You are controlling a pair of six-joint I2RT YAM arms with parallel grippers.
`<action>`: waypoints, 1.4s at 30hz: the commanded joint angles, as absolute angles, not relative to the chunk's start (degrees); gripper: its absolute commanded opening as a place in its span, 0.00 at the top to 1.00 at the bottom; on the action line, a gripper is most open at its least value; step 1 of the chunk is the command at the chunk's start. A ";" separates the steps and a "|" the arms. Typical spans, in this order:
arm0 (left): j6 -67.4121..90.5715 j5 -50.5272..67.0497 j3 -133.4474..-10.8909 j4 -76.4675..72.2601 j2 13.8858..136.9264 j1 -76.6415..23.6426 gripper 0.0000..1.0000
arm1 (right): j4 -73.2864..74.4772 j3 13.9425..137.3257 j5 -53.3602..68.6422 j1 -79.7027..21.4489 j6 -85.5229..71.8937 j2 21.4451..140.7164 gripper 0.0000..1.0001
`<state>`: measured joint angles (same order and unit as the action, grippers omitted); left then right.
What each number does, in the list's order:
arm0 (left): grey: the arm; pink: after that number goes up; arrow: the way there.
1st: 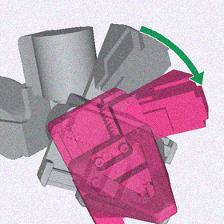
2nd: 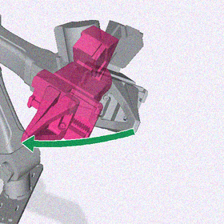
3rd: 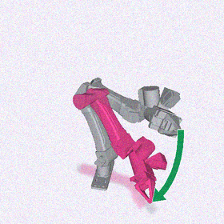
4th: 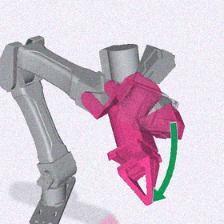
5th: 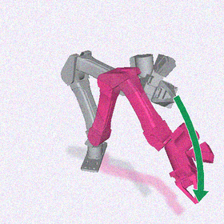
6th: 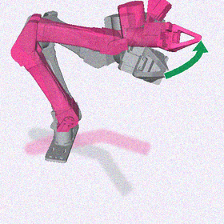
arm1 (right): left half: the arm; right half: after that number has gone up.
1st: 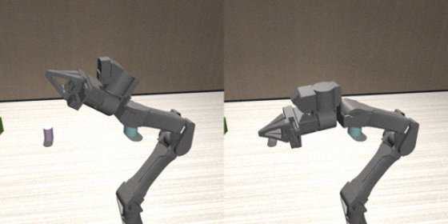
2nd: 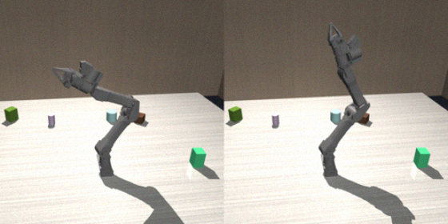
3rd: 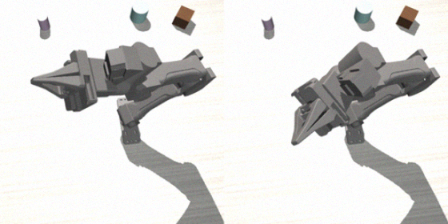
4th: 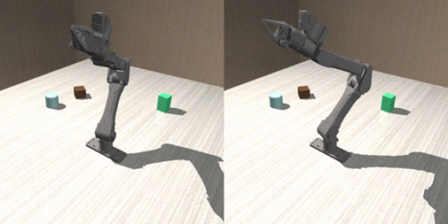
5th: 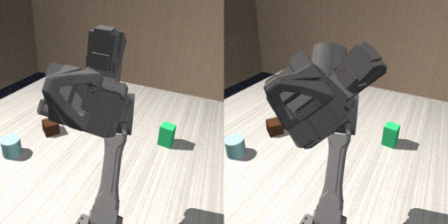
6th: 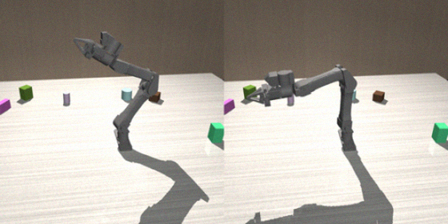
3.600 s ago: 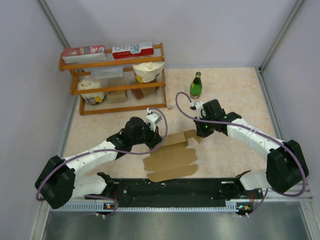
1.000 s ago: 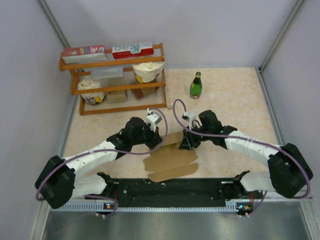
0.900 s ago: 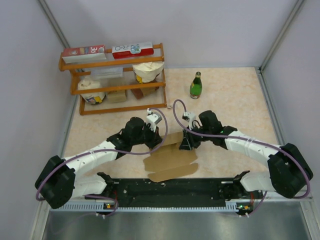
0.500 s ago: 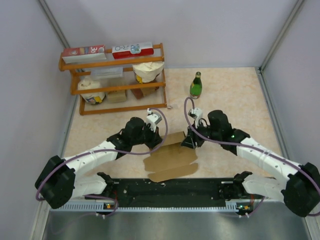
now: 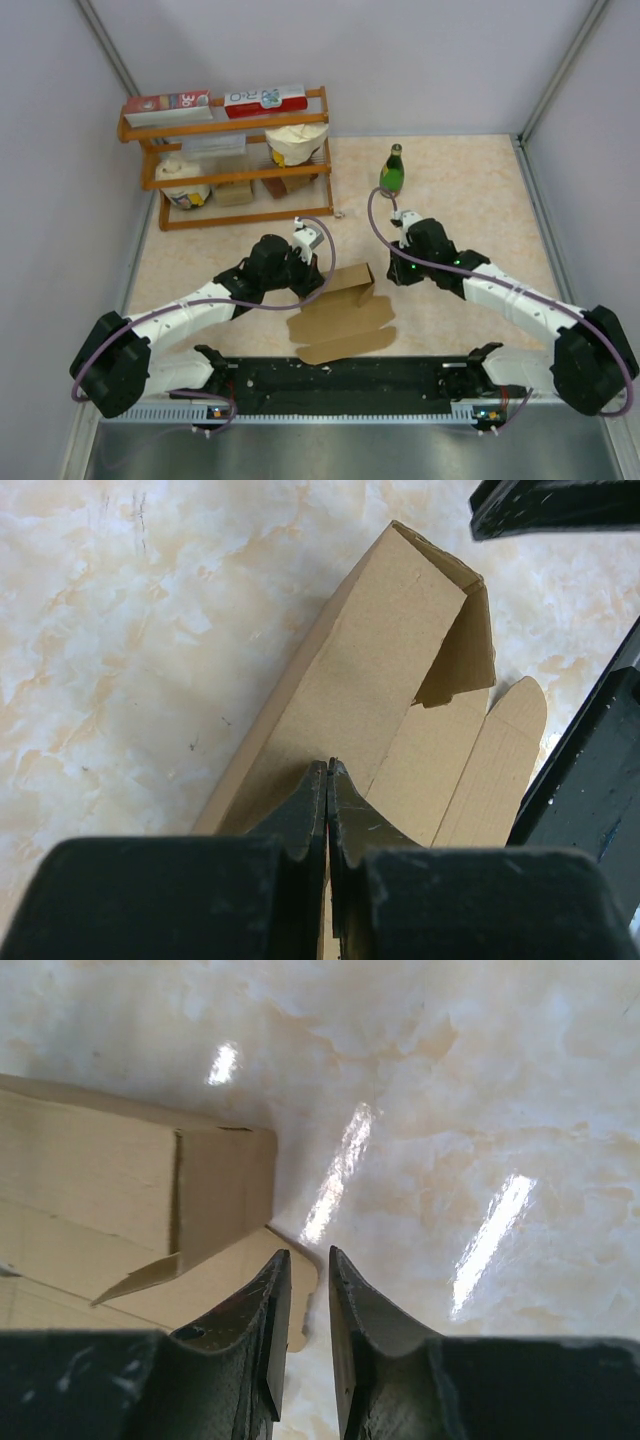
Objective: Fold the paper box
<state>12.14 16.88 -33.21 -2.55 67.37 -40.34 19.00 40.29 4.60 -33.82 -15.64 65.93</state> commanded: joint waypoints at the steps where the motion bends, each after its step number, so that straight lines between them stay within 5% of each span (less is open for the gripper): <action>1: 12.22 16.35 -32.96 -1.41 66.53 -40.43 1.00 | 16.27 40.00 5.17 -33.66 -14.42 69.17 0.79; 18: 12.39 16.61 -33.22 -1.49 66.97 -40.52 1.00 | -8.96 27.16 11.51 -33.66 -11.52 67.67 0.69; 42: 12.57 16.44 -35.16 -1.05 67.41 -40.52 1.00 | -12.40 25.22 19.16 -36.30 -7.56 69.87 0.67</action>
<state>12.16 16.88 -33.43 -1.96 67.35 -40.40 -9.91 25.63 16.49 -34.68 -8.08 70.06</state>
